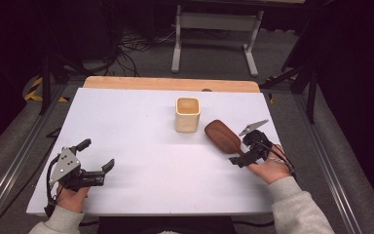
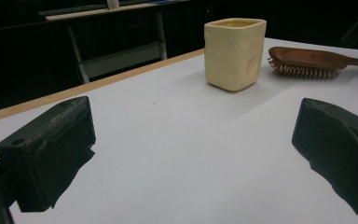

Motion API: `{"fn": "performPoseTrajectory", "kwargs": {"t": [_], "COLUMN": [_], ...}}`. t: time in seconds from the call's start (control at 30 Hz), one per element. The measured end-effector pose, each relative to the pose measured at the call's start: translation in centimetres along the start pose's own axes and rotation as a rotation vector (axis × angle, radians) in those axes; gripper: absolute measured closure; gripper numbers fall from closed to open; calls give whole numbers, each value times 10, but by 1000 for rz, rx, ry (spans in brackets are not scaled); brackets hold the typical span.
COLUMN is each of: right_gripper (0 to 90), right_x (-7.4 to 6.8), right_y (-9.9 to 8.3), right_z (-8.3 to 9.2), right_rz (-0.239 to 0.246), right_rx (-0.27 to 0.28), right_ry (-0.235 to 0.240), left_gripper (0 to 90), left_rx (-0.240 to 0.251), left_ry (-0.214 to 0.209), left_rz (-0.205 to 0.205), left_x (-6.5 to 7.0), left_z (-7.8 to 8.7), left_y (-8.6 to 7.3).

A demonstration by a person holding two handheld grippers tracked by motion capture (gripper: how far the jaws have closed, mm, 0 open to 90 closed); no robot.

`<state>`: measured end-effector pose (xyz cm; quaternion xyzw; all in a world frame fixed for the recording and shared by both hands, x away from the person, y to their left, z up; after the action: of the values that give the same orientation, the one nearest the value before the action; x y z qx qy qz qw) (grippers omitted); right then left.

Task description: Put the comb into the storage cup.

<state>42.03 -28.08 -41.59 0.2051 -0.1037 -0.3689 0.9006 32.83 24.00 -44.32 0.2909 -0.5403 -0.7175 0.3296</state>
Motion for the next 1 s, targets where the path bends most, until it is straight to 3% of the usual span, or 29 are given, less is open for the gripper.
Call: {"fn": "performPoseTrajectory", "kwargs": {"t": [0.13, 0.47, 0.53, 0.6, 0.67, 0.7, 0.83, 1.0], "right_gripper": [1, 25, 71, 119, 206, 206, 306, 424], "right_x": [7, 14, 14, 14, 13, 13, 13, 13], "right_y": [1, 3, 4, 4, 5, 5, 6, 6], "right_z": [-5, -20, -22, -23, -24, -24, -24, -26], "right_rz": [-33, -44, -41, -38, -42, -42, -49, -57], "right_rx": [-30, -103, -116, -127, -140, -140, -148, -181], "right_ry": [-21, -59, -64, -69, -63, -63, -46, -28], "left_gripper": [1, 0, 1, 1, 1, 1, 1, 1], "left_rx": [-2, -2, -5, -5, 7, 7, -35, -40], "left_ry": [-8, -6, -13, 13, 17, 17, 6, 4], "left_rz": [6, -3, 3, -8, -24, -24, -31, -40], "left_x": [-1, 0, -1, 0, -1, -1, -1, 0], "left_z": [-1, -2, -3, -2, -1, -1, -3, -3], "left_y": [-1, -2, -1, -1, 0, 0, 0, -1]}}
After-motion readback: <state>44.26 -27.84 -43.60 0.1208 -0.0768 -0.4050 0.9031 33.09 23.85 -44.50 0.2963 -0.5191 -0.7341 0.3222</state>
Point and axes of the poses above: each handheld gripper's, and its own axes: z roughly backward along the jaws, y roughly out of its top, x roughly to its right, the point moved 1 cm from there along -z, roughly forward along the jaws, and after that the axes turned 3 degrees about -x, right-handed, at the moved point
